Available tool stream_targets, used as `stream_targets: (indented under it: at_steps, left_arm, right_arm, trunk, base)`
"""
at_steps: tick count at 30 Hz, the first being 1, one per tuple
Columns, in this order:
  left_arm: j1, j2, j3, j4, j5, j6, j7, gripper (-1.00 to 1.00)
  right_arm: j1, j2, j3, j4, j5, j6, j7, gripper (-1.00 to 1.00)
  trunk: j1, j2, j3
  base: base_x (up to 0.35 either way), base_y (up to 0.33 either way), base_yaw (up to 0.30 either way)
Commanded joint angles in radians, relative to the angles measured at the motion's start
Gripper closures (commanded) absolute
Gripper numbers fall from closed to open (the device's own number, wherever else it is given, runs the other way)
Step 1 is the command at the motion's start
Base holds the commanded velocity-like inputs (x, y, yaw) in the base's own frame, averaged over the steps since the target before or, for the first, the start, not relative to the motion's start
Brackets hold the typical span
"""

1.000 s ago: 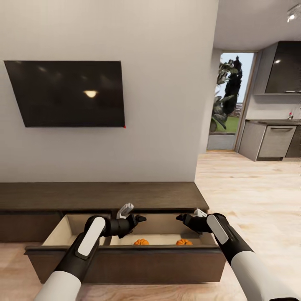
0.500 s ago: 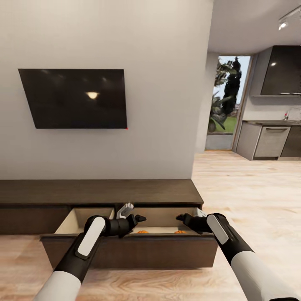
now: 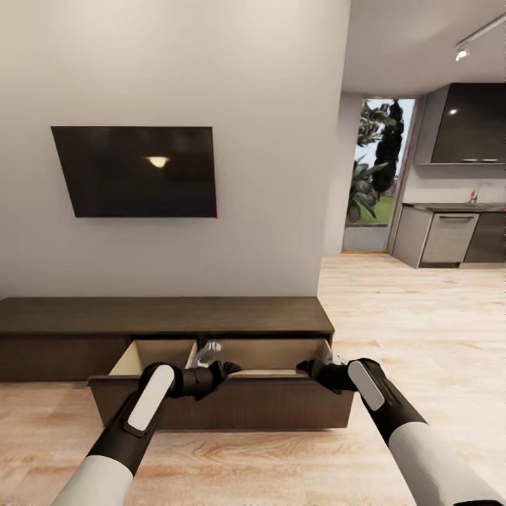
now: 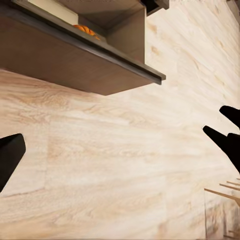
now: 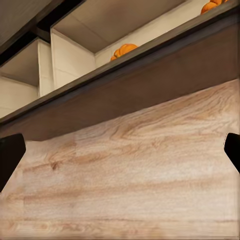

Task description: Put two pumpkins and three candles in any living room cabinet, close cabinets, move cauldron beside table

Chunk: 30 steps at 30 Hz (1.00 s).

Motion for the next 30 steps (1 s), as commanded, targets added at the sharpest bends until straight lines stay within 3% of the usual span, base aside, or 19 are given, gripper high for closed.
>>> stream_targets:
  at_steps: [1,7,10,15,17,23,27,30]
  left_arm:
    - [-0.001,0.003,0.000,-0.001,0.011,0.002,0.010,-1.00]
    - [0.000,0.045,-0.003,0.008,-0.007,-0.022,0.013,-1.00]
    - [0.003,0.058,-0.012,0.013,-0.097,-0.092,0.014,-1.00]
    - [0.006,0.041,-0.018,0.081,-0.257,-0.186,0.013,-1.00]
    - [0.007,0.034,-0.019,0.124,-0.280,-0.236,0.011,-1.00]
    - [0.008,0.033,-0.028,0.172,-0.297,-0.322,0.007,-1.00]
    - [0.010,0.039,-0.083,0.181,-0.336,-0.383,0.005,-1.00]
    - [0.011,0.039,-0.101,0.218,-0.364,-0.438,0.000,-1.00]
  right_arm:
    - [-0.001,-0.001,0.005,-0.001,-0.009,0.002,-0.007,-1.00]
    - [-0.001,-0.002,0.008,-0.001,0.003,-0.040,-0.006,-1.00]
    - [-0.001,-0.002,0.010,-0.002,0.005,-0.090,-0.006,-1.00]
    - [-0.001,-0.002,0.013,-0.003,0.007,-0.160,-0.006,-1.00]
    - [-0.001,-0.002,0.014,0.001,0.009,-0.166,-0.008,-1.00]
    - [0.005,-0.003,0.014,0.000,0.017,-0.176,-0.009,-1.00]
    - [0.005,-0.002,0.018,-0.001,0.020,-0.204,-0.011,-1.00]
    - [0.006,-0.003,0.038,0.000,0.038,-0.211,-0.015,-1.00]
  trunk:
    - [0.000,-0.001,-0.001]
    - [0.000,-0.001,-0.001]
    - [0.000,-0.001,-0.001]
    - [0.000,-0.001,-0.001]
    - [0.000,-0.001,-0.001]
    - [0.000,-0.001,-0.001]
    - [0.000,-0.001,-0.001]
    - [0.000,-0.001,-0.001]
  base:
    - [-0.148,0.000,0.000]
    - [-0.078,0.000,0.000]
    - [-0.013,0.000,0.000]
    - [-0.003,0.000,0.000]
    - [0.000,0.000,0.000]
    - [0.000,0.000,0.000]
    - [0.000,0.000,0.000]
    - [0.000,0.000,0.000]
